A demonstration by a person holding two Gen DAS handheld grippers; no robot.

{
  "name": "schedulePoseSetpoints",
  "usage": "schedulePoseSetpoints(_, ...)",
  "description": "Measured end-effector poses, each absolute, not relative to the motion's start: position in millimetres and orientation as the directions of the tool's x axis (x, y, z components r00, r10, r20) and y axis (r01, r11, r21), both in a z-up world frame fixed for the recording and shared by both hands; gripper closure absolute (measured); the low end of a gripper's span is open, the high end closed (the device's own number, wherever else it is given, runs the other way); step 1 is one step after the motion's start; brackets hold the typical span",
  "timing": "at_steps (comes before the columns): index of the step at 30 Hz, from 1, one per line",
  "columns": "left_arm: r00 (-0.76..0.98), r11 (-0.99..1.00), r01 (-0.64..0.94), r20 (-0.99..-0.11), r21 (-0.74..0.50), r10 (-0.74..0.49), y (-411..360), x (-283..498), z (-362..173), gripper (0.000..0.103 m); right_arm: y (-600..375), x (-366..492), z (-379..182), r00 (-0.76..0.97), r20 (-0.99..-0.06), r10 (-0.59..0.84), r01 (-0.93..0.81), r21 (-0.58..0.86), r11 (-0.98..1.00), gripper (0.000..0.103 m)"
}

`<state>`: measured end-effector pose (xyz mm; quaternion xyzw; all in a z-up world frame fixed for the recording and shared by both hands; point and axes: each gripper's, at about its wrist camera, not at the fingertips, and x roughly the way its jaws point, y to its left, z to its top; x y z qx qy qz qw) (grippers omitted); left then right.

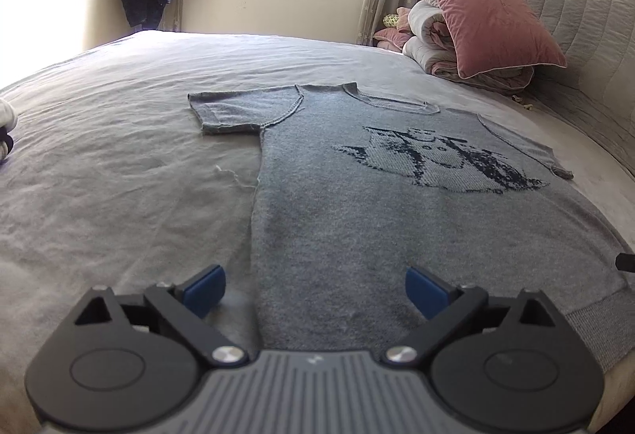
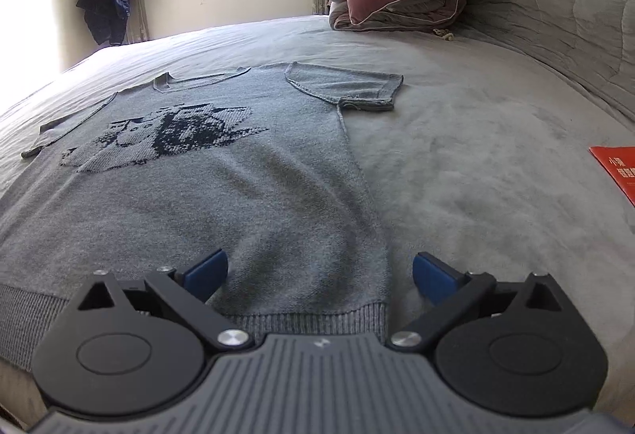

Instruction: Fold clothes

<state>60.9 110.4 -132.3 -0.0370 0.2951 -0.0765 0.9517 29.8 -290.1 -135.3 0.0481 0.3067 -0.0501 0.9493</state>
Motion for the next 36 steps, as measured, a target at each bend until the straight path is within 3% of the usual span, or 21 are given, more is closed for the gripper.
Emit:
schedulePoseSetpoints(7, 0.828, 0.979, 0.158, -0.523, -0.132, -0.204, 95, 92, -115, 0.005, -322, 83, -107, 0.813, -0.579, 0.068, 0.099, 0.252, 0.963, 0.005)
schedulePoseSetpoints(9, 0.828, 0.979, 0.168, -0.522, -0.115, -0.203, 86, 104, -117, 0.005, -328, 102, -106, 0.801, -0.592, 0.089, 0.085, 0.259, 0.962, 0.015)
schedulePoseSetpoints(13, 0.822, 0.982, 0.157, -0.538, -0.102, -0.187, 77, 125, -125, 0.005, -343, 131, -110, 0.776, -0.621, 0.112, 0.066, 0.256, 0.964, 0.023)
schedulePoseSetpoints(20, 0.790, 0.989, 0.114, -0.595, -0.097, -0.150, 72, 150, -148, 0.005, -371, 155, -132, 0.762, -0.617, 0.196, 0.080, 0.389, 0.918, 0.043)
schedulePoseSetpoints(22, 0.792, 0.989, 0.122, -0.592, -0.086, -0.149, 70, 149, -150, 0.002, -373, 156, -135, 0.771, -0.605, 0.198, 0.080, 0.400, 0.913, 0.050)
schedulePoseSetpoints(23, 0.791, 0.989, 0.123, -0.595, -0.078, -0.145, 69, 149, -150, 0.002, -373, 157, -136, 0.773, -0.605, 0.193, 0.086, 0.401, 0.912, 0.062)
schedulePoseSetpoints(24, 0.789, 0.990, 0.125, -0.597, -0.070, -0.142, 68, 149, -150, 0.001, -374, 159, -137, 0.773, -0.606, 0.189, 0.092, 0.402, 0.911, 0.083)
schedulePoseSetpoints(25, 0.789, 0.990, 0.126, -0.599, -0.064, -0.139, 67, 149, -150, 0.001, -374, 159, -138, 0.771, -0.609, 0.186, 0.100, 0.404, 0.909, 0.096)
schedulePoseSetpoints(27, 0.788, 0.990, 0.127, -0.600, -0.061, -0.138, 67, 149, -151, 0.001, -376, 159, -138, 0.771, -0.611, 0.180, 0.122, 0.419, 0.900, 0.103)
schedulePoseSetpoints(33, 0.788, 0.989, 0.129, -0.598, -0.068, -0.143, 69, 150, -151, 0.001, -384, 158, -136, 0.778, -0.626, 0.062, 0.185, 0.323, 0.928, 0.103)
schedulePoseSetpoints(34, 0.788, 0.990, 0.128, -0.600, -0.065, -0.141, 69, 151, -150, 0.001, -382, 156, -134, 0.781, -0.622, 0.057, 0.180, 0.311, 0.933, 0.100)
schedulePoseSetpoints(35, 0.786, 0.990, 0.128, -0.603, -0.060, -0.138, 68, 151, -148, 0.001, -380, 155, -132, 0.784, -0.619, 0.052, 0.174, 0.300, 0.938, 0.088)
schedulePoseSetpoints(36, 0.789, 0.990, 0.129, -0.599, -0.056, -0.136, 68, 150, -146, 0.001, -378, 154, -130, 0.788, -0.614, 0.046, 0.168, 0.285, 0.944, 0.084)
